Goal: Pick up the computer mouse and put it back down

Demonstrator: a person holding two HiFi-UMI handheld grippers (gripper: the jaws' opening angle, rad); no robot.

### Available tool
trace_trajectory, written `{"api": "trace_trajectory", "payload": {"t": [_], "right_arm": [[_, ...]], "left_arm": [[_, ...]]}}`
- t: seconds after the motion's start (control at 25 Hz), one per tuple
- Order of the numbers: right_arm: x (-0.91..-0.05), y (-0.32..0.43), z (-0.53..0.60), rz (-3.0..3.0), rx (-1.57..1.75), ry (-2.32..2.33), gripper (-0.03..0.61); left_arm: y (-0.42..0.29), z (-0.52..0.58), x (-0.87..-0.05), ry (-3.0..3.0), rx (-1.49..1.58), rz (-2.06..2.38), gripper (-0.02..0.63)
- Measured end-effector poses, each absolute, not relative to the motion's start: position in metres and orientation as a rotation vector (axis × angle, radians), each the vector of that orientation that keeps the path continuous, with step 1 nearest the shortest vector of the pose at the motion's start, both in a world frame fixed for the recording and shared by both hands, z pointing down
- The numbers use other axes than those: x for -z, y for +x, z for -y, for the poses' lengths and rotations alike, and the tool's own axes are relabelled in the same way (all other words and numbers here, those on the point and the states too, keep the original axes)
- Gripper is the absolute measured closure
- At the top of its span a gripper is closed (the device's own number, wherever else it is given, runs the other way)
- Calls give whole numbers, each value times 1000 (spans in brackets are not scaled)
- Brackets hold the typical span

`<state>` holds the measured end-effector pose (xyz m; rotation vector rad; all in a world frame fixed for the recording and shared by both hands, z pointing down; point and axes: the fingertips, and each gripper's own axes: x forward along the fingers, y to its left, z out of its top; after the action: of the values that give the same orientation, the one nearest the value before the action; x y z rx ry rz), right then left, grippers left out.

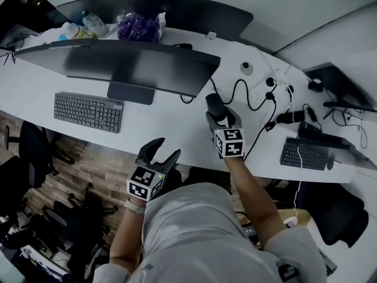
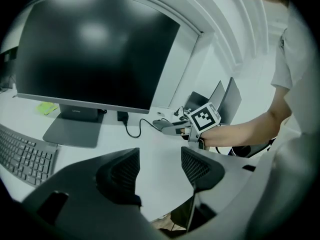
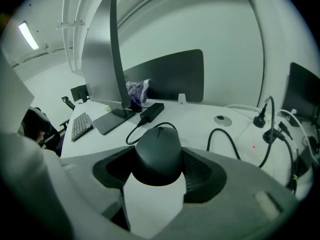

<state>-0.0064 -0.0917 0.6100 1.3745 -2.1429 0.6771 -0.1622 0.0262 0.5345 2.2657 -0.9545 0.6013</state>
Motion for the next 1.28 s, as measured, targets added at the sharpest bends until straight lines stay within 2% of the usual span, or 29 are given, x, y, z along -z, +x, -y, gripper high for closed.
{"api": "trace_trajectory", "payload": {"t": [1.28], "right_arm": [[-459, 109, -32, 2031, -620, 1923, 287]], "left_arm": [[-21, 10, -510, 2643, -637, 281, 354]]}}
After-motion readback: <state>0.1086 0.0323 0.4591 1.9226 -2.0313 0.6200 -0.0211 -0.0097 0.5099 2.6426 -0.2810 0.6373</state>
